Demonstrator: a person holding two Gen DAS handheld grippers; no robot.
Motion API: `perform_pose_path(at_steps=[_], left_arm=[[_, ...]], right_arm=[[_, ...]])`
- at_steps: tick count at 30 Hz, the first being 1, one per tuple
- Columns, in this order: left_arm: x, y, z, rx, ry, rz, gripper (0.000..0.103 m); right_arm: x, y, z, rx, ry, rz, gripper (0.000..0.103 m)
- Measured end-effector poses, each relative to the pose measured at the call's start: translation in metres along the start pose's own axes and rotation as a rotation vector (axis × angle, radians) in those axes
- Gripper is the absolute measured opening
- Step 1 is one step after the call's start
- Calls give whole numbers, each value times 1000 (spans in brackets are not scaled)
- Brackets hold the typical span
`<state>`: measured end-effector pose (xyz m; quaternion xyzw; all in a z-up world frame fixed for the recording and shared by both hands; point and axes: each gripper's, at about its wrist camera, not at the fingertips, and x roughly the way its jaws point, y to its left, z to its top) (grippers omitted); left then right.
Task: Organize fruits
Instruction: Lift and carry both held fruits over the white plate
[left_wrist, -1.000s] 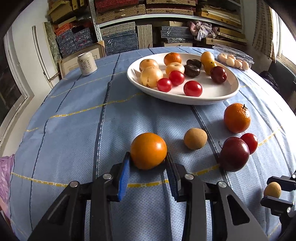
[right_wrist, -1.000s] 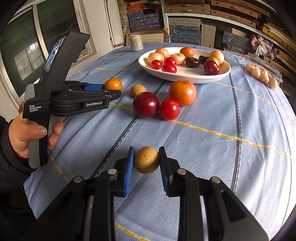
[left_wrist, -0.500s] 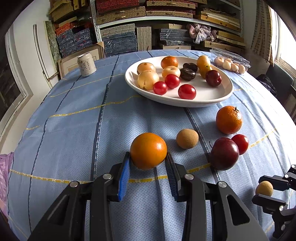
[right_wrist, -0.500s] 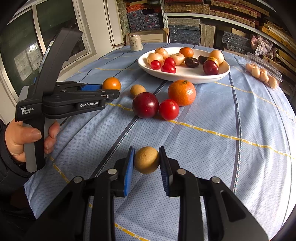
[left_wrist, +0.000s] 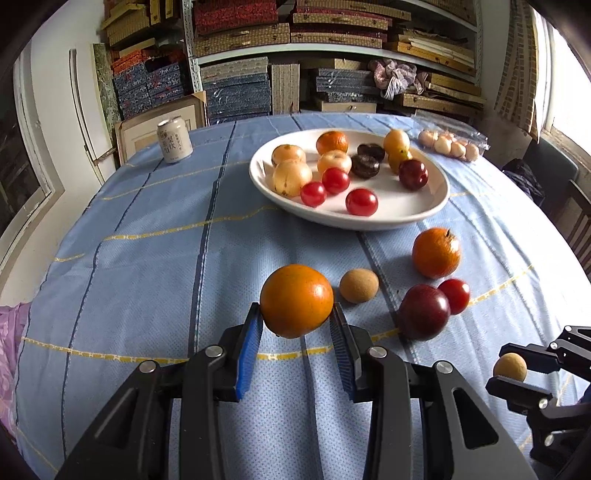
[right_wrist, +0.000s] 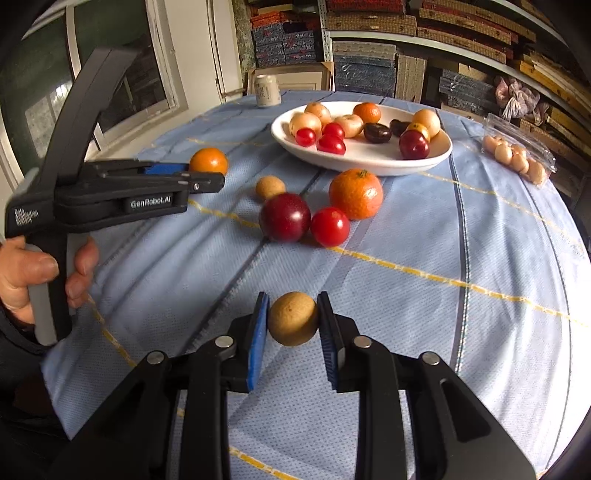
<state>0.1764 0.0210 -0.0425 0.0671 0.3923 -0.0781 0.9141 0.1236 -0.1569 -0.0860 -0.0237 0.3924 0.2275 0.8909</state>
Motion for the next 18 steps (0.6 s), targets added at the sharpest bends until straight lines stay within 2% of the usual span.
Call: perform_pose_path(at_steps=[5,10,18], left_arm=[[-10,1,18,-3,-26,-20,38],[-8,-6,45,5,-43,-37,38],[17,-25,97,11,-67,-73,38]], right_arm=[[-23,-17,28,32,-35,-3,26],[-41,-39,72,46,-71,-18,26],[-23,-94,147,118,-79,-57,26]])
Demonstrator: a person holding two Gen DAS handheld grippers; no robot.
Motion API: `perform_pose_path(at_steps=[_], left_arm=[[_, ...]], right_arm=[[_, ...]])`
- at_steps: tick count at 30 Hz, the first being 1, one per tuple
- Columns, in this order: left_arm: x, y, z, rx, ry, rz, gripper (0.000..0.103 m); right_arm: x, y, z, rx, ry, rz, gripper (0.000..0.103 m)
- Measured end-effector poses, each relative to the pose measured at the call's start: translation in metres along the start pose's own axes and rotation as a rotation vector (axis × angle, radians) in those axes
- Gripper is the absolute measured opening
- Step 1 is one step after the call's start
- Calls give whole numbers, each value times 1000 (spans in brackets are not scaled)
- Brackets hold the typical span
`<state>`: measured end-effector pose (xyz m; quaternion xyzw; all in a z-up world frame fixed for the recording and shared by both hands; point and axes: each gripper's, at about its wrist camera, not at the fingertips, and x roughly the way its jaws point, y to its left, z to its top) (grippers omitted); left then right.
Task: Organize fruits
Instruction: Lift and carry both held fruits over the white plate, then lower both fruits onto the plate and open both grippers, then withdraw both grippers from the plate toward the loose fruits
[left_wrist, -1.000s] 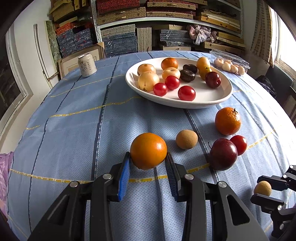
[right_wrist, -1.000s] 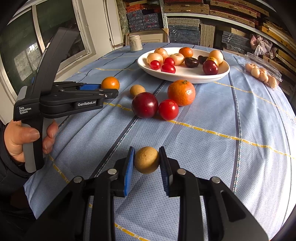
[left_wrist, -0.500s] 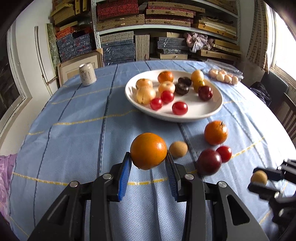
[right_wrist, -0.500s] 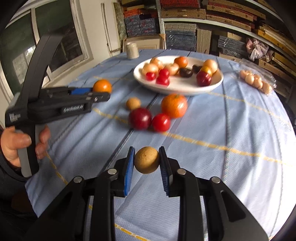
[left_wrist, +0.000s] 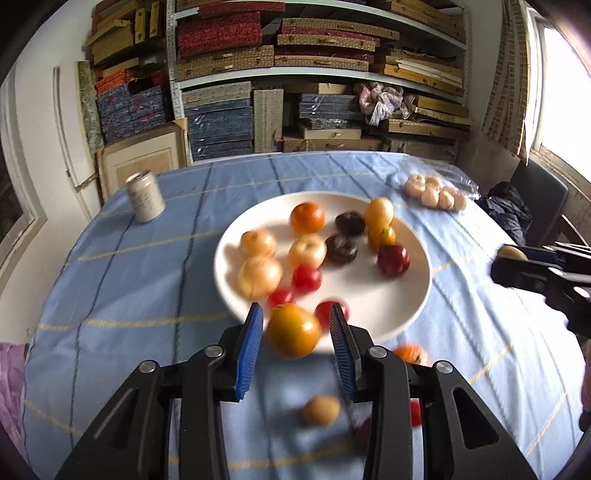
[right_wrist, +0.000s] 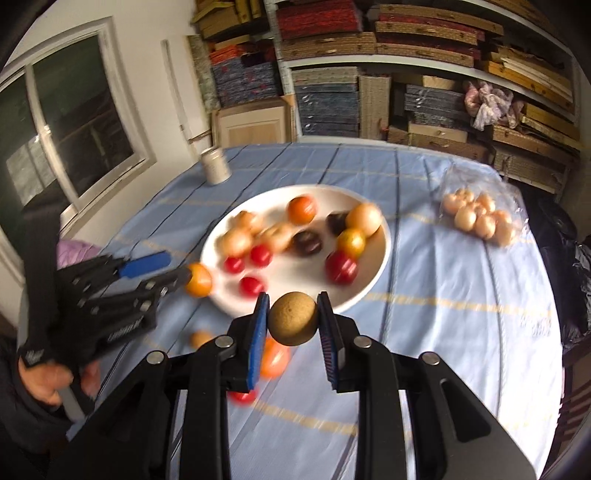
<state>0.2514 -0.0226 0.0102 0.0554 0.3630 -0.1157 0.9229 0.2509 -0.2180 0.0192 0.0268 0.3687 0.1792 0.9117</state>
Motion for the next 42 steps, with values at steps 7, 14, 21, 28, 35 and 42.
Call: perform_pose_path(at_steps=[7,14,21,28,35,42], left_arm=[[53,-28,25,39,28,-37,37],[85,-27,30,29,61,-35,37],[89,-17,20,9,89,11,56],[34,12,5,-42,26,21,74],[1,23,-51,14,83,29,77],[17,16,-84,27,133,36,77]], right_arm=[[60,-36,41,47,35,-49,26],[106,-58,51,83,72,-59,26],[119,-48,48,43,93,-105,71],[69,-44,30,81,57,-26,71],[30,26,-47,-185,54,-99,71],[51,44,-81,-189,93,-97,64]])
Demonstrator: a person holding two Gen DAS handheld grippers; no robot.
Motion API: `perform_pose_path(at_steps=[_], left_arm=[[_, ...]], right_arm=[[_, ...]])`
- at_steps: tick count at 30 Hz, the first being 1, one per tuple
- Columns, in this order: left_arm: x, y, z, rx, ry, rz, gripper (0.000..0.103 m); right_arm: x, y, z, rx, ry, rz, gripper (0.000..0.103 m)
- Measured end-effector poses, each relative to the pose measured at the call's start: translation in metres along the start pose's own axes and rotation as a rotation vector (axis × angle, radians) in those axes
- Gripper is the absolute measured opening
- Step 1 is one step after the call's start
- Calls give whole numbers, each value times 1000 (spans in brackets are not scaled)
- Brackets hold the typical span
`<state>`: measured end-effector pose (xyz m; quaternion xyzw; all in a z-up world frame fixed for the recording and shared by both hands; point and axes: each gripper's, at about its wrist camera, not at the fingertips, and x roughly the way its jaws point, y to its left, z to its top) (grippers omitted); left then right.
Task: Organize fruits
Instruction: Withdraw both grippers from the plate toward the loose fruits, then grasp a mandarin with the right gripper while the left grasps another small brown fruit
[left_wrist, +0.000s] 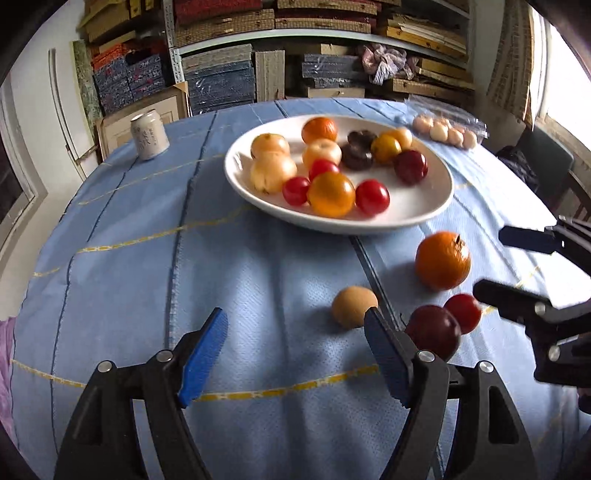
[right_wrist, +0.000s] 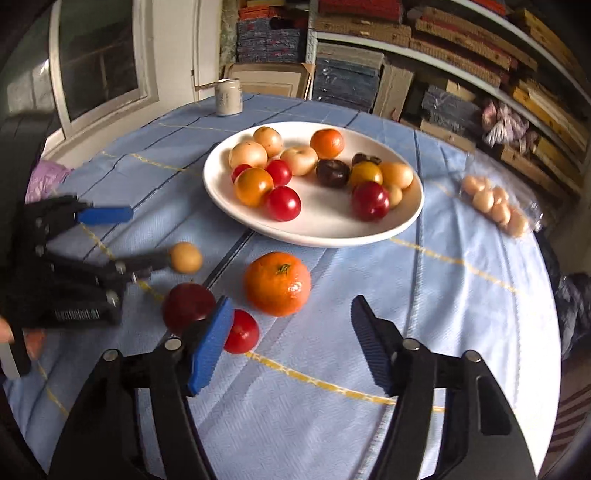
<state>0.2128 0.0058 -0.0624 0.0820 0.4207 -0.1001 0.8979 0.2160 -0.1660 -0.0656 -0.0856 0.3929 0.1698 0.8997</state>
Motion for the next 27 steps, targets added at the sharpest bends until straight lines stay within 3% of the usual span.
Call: perform_pose_path(at_steps=[6,13,15,17,18,20,27], left_arm=[[12,1,5,-37,12,-27,77],[22,-5,12,-45,-1,-34,76],[23,-5,12,-42,-3,-35,71],[24,-7,11,-31,-5,-52,51],[23,-7,11,-29,-5,-63,46],[22,-11,10,-11,-6,-63,27],[14,-7,9,-24,-44,-73,27]], right_arm=[[20,-9,8,84,20,18,64],[34,-7,15,95,22,49,61],[38,-5,14,93,31,63,53],[43,-3,13,89,44,75,47],[45,-1,12,85,50,72,47],[45,1,12,87,42,69,46],[41,-7,7,120,19,82,46]])
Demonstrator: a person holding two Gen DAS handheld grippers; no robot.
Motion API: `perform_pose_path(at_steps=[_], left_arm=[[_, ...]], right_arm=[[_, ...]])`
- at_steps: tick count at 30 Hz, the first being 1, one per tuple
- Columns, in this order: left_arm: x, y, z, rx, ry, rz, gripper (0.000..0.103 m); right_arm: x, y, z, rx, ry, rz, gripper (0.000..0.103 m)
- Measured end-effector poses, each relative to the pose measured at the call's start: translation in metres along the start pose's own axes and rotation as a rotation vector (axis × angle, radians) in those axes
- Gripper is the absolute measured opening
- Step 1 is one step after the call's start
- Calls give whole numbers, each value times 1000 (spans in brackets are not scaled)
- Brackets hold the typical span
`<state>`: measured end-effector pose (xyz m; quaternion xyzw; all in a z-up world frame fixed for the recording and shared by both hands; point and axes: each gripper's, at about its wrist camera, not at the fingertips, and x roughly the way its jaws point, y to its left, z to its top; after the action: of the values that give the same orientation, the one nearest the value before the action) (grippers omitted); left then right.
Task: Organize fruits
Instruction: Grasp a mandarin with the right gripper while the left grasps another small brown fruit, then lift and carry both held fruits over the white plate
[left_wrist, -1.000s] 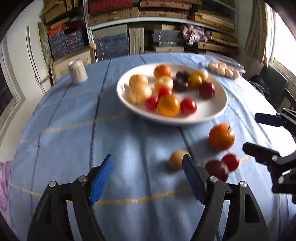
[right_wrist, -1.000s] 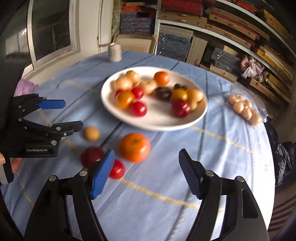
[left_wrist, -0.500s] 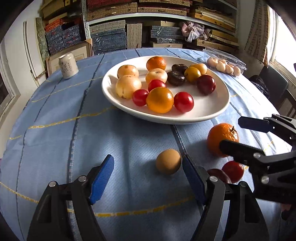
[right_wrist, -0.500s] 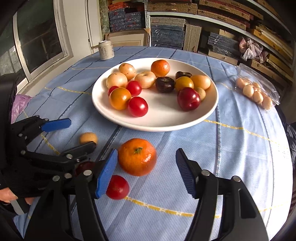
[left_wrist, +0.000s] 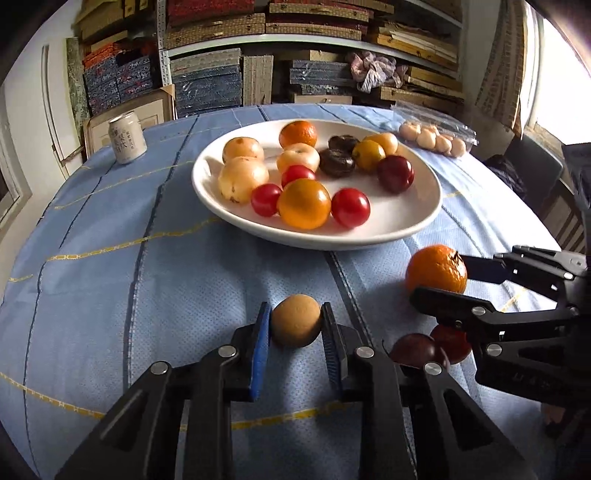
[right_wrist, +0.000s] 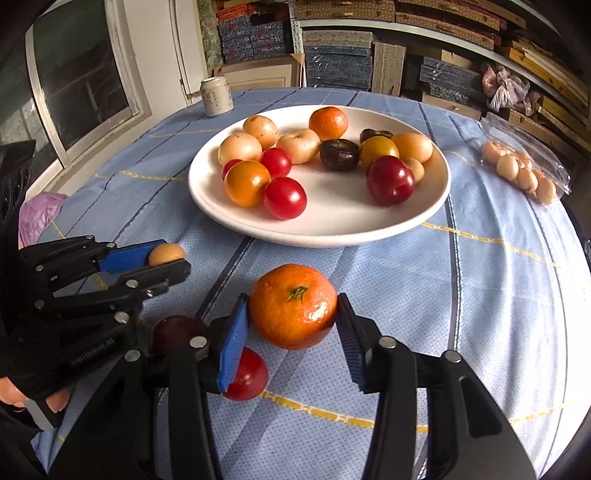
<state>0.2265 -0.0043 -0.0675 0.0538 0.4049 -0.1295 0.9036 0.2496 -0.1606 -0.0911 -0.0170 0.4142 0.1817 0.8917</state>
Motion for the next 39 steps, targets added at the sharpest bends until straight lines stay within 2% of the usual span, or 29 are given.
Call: perform_pose_path(at_steps=[13,31,39], left_arm=[[-22,-2,-2,-5,-28,0,27],[-80,-15,1,8,-118,13,27],[-89,-14,13,-6,-134,14,27]], right_arm=[[-20,-3,-1,5,-43,-9,46],[-106,7,-4,-7,-152,-57,46],[-130,13,9,-17,-185,-74,46]])
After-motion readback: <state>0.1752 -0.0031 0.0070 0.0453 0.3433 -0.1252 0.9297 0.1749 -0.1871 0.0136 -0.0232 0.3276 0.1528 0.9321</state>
